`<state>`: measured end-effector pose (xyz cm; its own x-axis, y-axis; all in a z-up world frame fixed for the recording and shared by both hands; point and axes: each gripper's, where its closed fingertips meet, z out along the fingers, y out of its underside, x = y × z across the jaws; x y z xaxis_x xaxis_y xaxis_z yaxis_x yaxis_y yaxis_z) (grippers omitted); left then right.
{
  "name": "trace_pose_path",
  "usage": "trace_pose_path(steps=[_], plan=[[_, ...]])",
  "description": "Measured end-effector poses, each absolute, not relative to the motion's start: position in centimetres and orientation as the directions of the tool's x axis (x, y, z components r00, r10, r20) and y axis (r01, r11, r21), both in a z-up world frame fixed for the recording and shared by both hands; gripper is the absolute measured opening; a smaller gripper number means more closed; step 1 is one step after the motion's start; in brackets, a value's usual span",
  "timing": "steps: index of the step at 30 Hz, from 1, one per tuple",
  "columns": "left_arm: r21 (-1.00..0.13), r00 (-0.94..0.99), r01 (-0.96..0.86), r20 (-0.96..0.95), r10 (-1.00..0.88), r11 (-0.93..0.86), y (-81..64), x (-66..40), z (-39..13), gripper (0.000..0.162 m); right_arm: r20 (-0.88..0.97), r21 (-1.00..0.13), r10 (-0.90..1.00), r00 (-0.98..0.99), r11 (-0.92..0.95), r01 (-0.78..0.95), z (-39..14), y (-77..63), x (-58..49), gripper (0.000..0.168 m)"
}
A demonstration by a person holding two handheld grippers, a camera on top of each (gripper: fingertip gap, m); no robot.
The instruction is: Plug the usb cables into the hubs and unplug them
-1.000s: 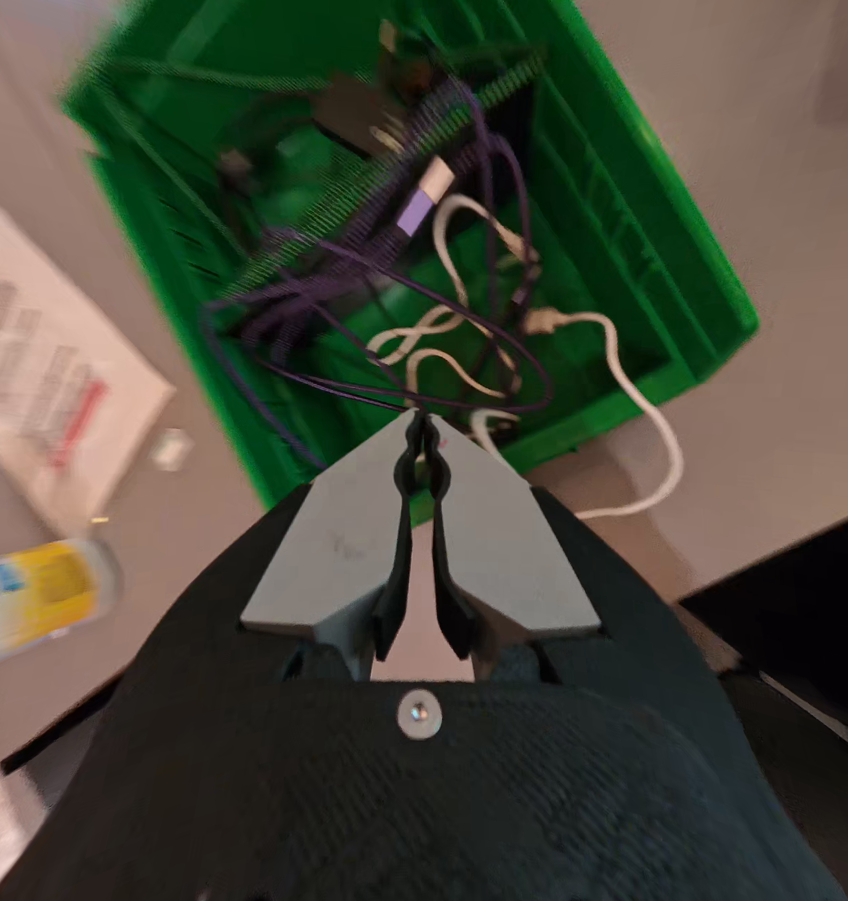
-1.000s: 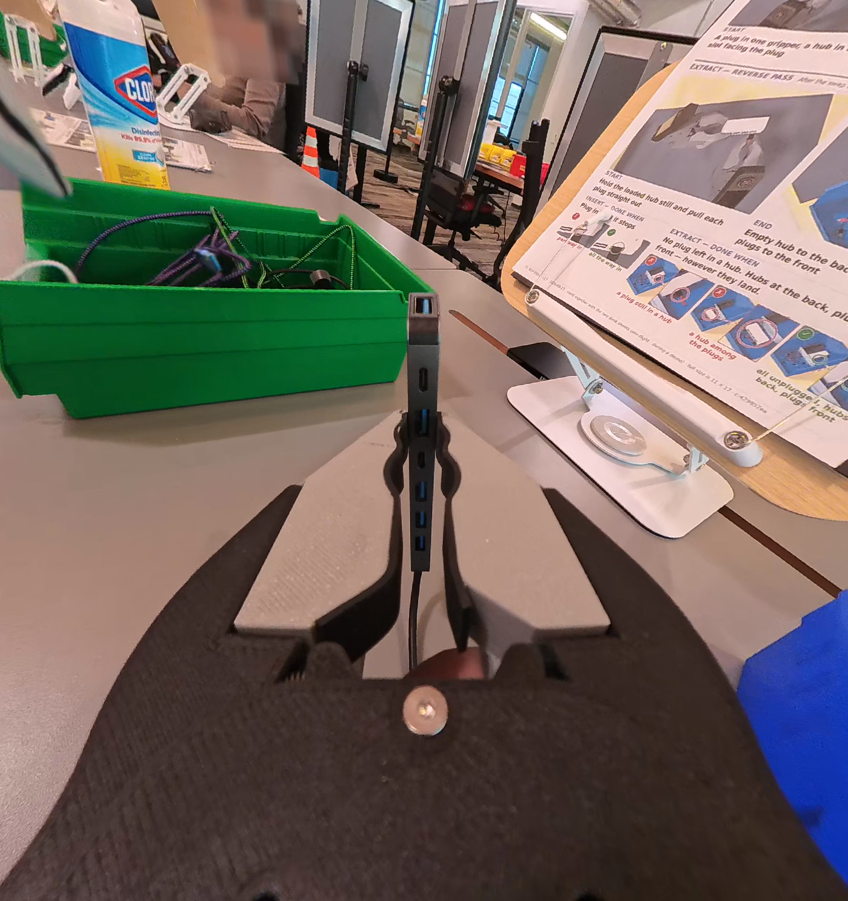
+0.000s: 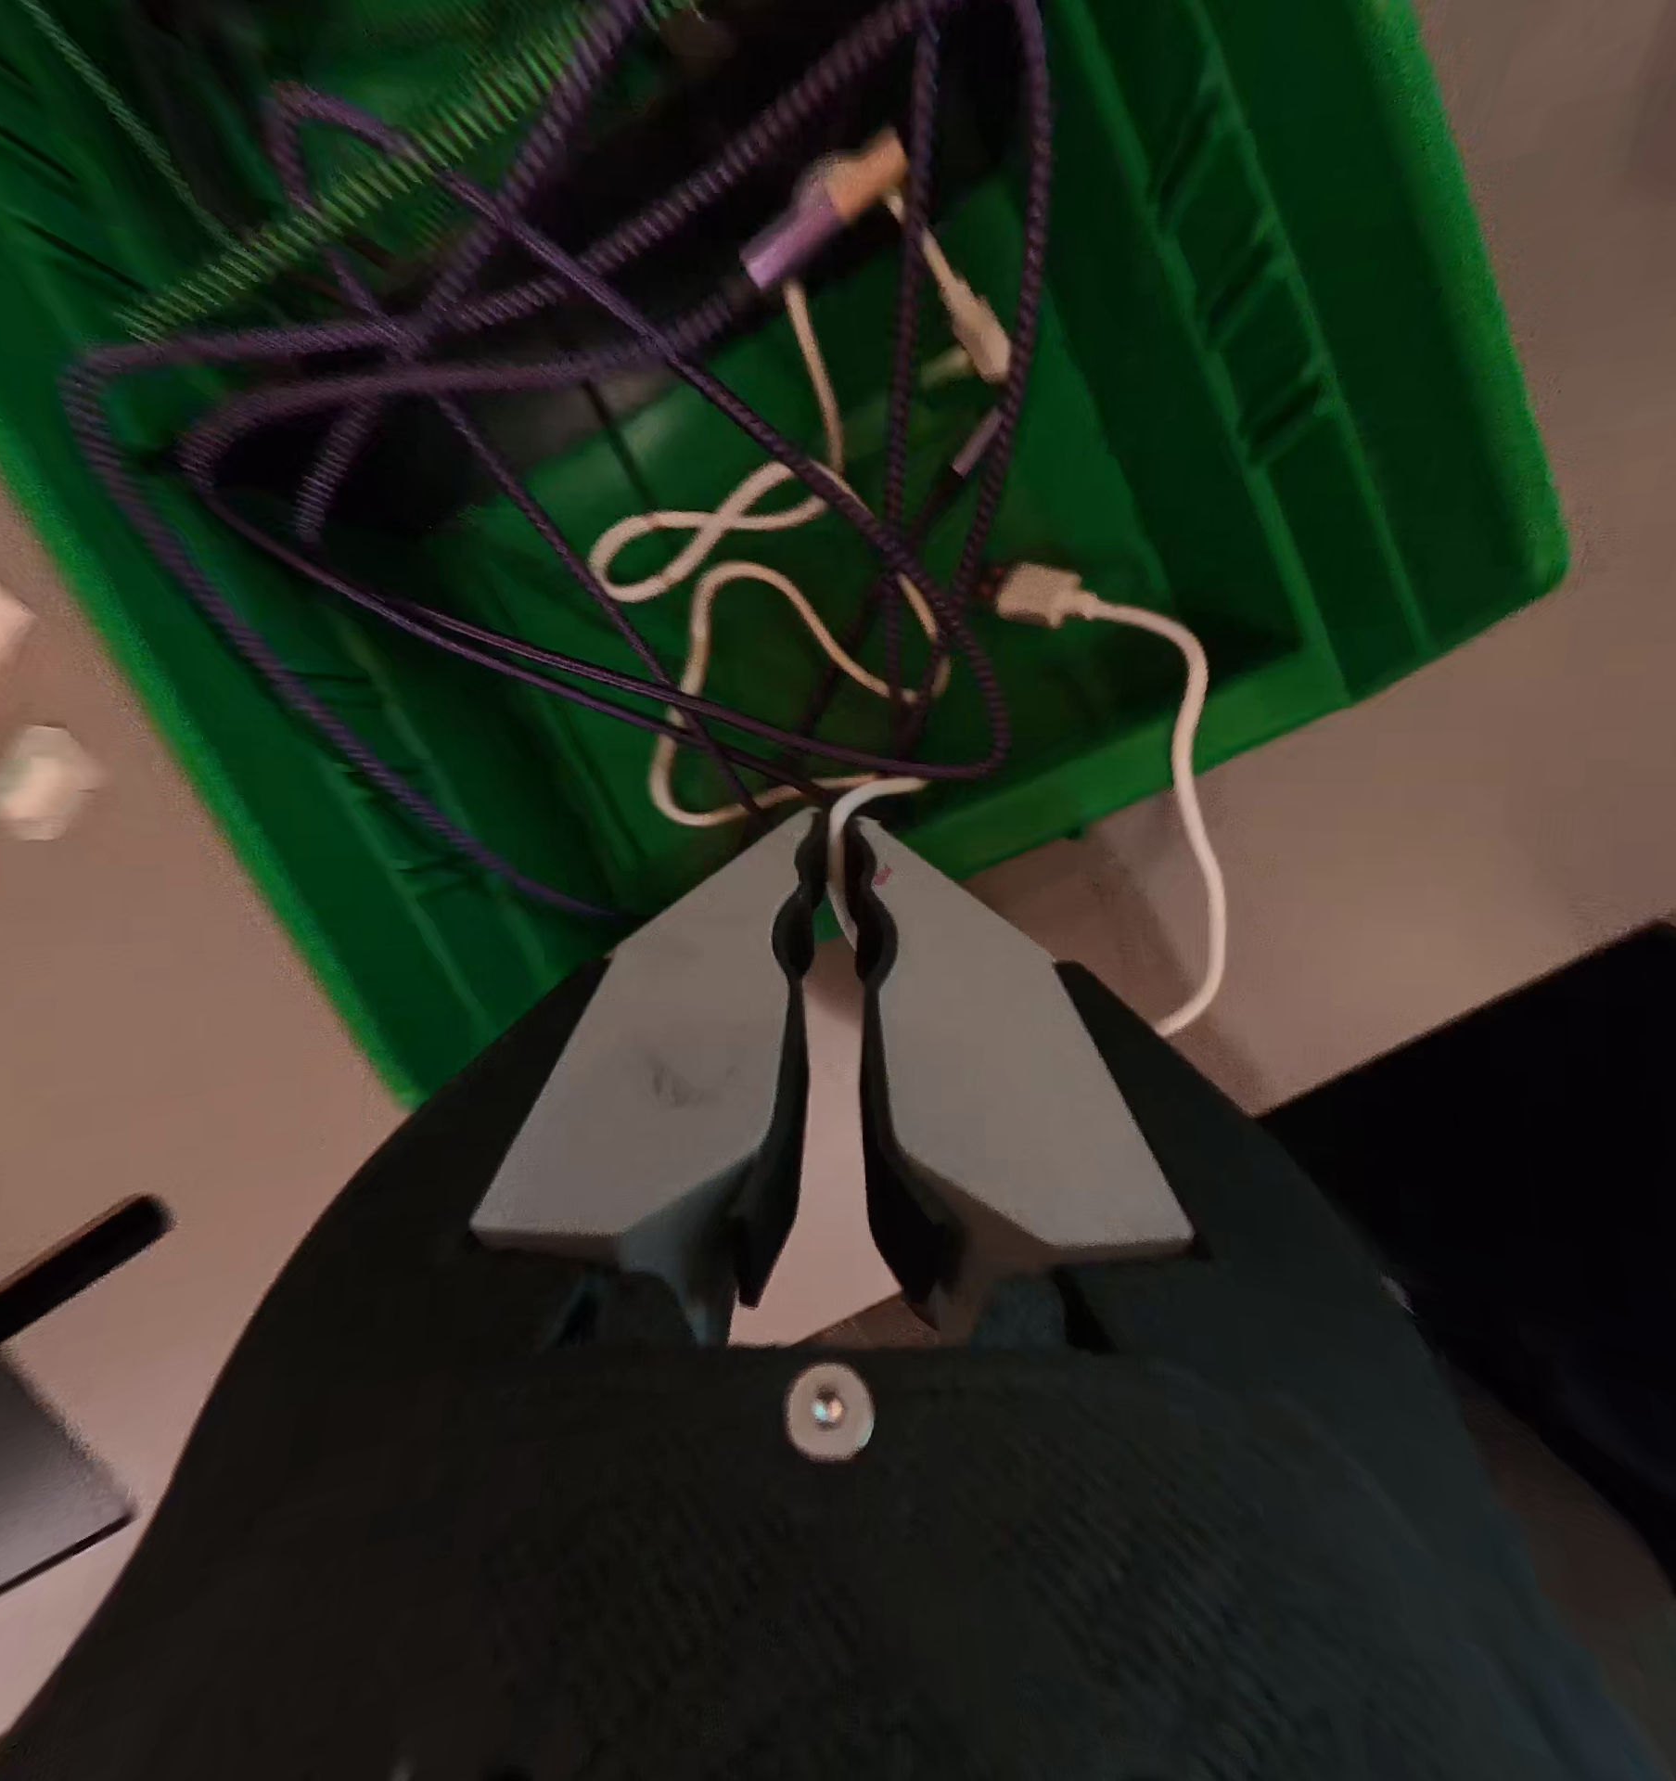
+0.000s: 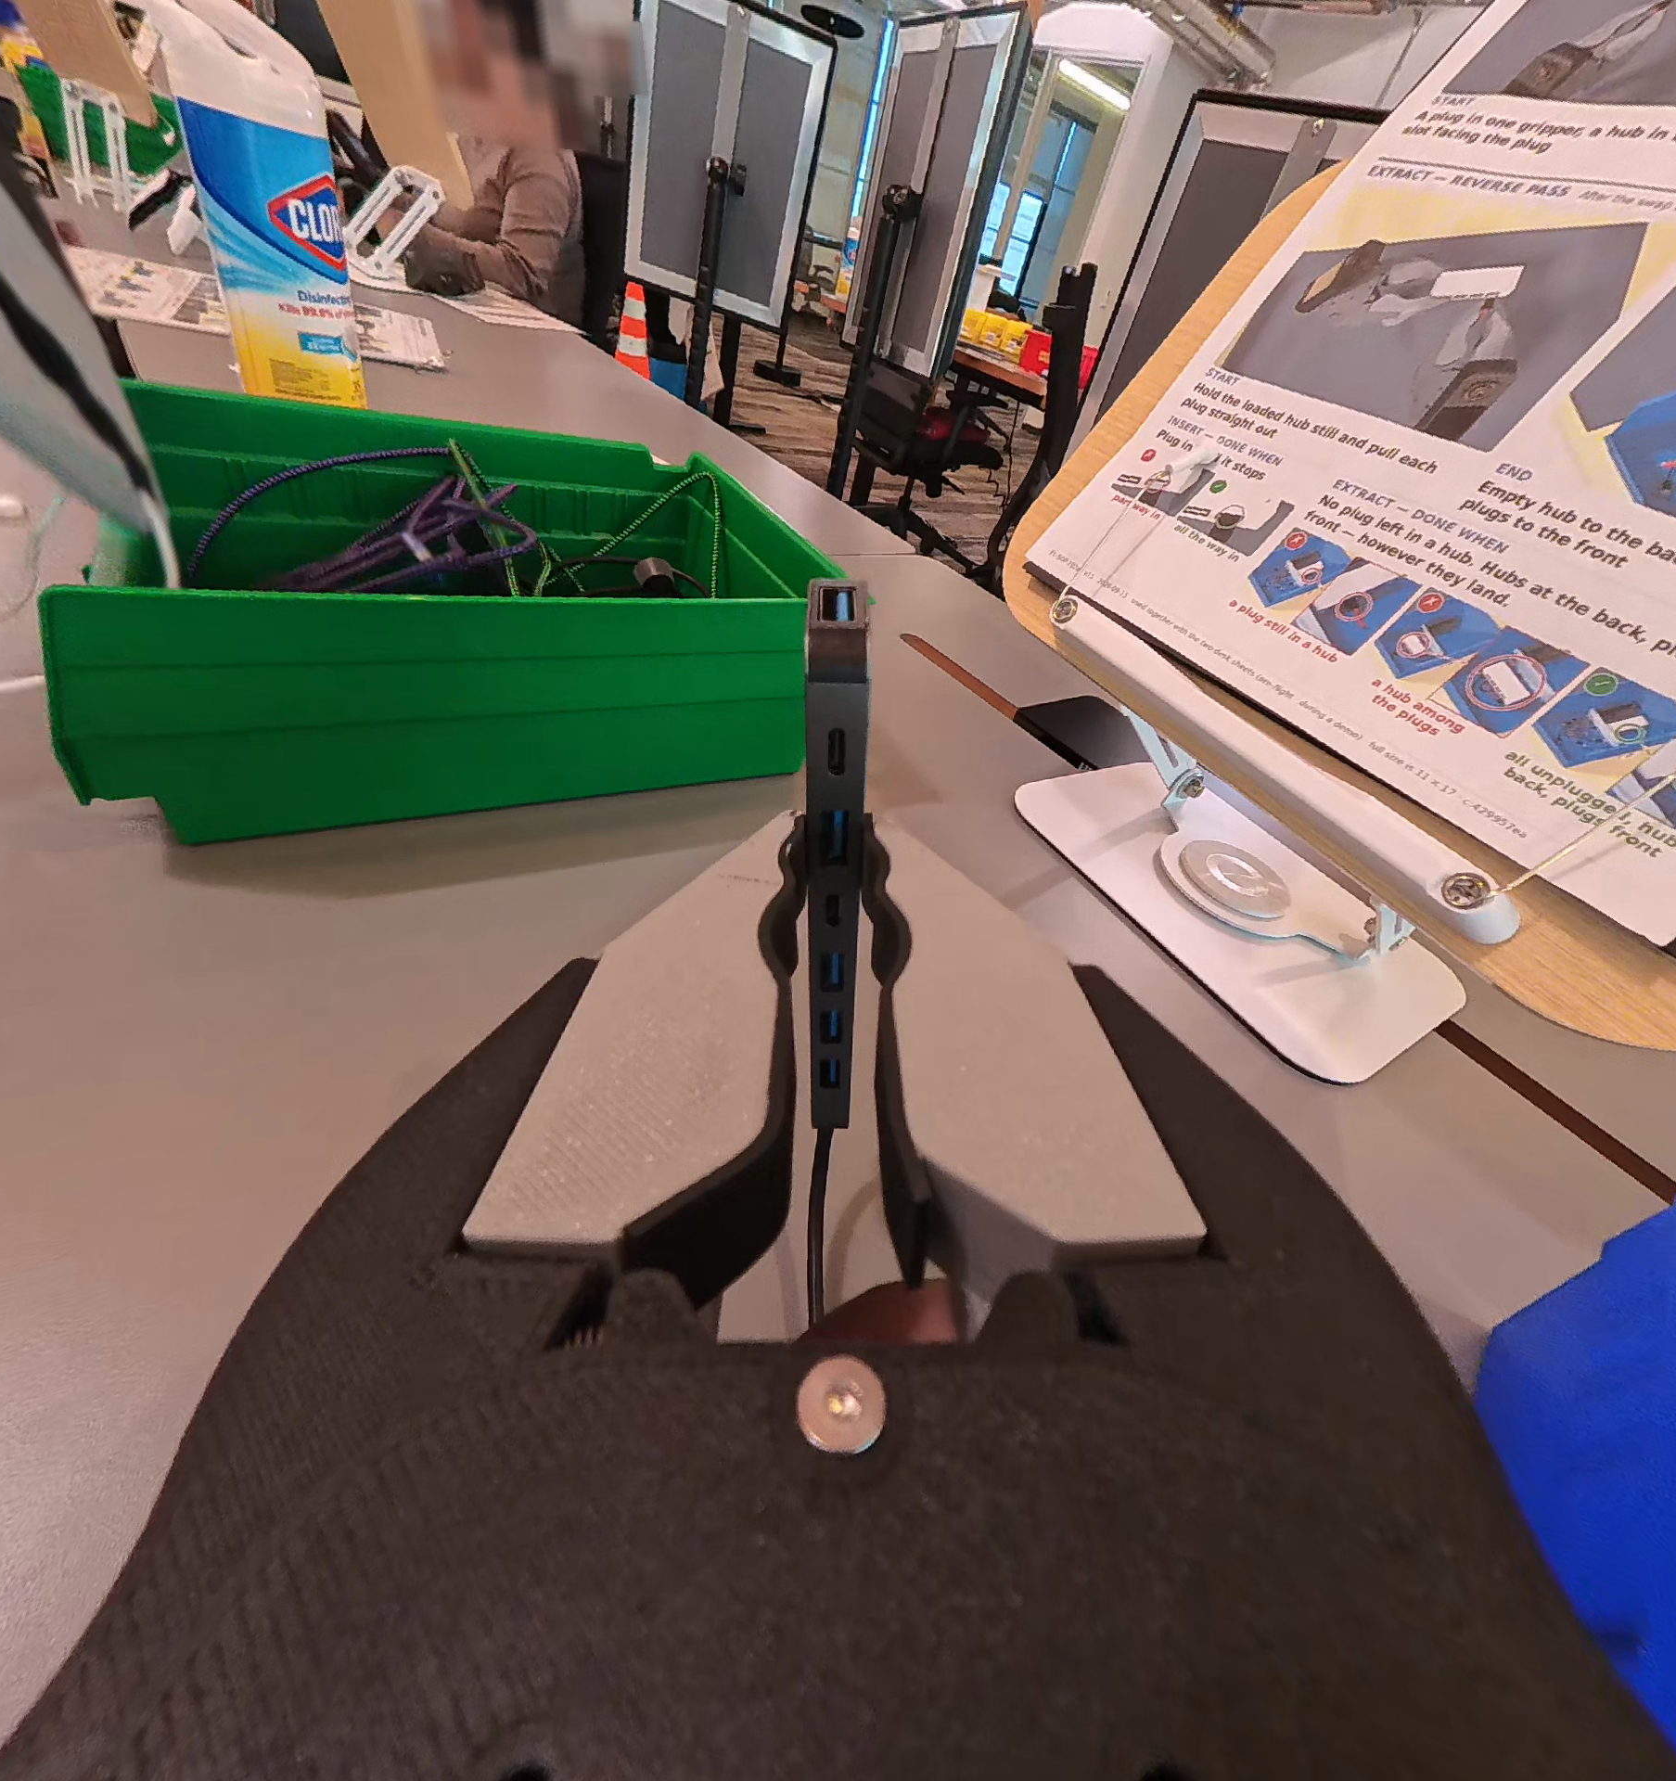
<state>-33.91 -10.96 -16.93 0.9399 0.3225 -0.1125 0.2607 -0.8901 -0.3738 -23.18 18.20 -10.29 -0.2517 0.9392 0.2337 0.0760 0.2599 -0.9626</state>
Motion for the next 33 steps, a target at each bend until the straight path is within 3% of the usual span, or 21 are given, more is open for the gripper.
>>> trace_pose_path(steps=[5,10,19,33], plan=[[-0.508,0.818,0.073,-0.462,0.343,-0.858,-9.1,-37.3,-6.7,0.000,0.243,-0.956,0.935,-0.258,0.276,0.097,-11.1,18.0,-23.5,0.007],[-0.581,0.635,-0.140,-0.674,0.378,-0.802,-7.6,-37.1,5.8,0.000,0.242,-0.956,0.938,-0.250,0.274,0.102,-11.2,18.3,-23.6,0.007],[-0.662,0.515,-0.263,-0.711,0.478,-0.702,-7.2,-36.4,17.5,0.000,0.237,-0.958,0.939,-0.250,0.269,0.102,-11.1,18.4,-23.5,0.007],[-0.722,0.515,-0.402,-0.687,0.512,-0.563,-1.7,-32.7,27.9,0.000,0.233,-0.960,0.942,-0.243,0.263,0.097,-10.9,18.7,-23.5,0.007]])
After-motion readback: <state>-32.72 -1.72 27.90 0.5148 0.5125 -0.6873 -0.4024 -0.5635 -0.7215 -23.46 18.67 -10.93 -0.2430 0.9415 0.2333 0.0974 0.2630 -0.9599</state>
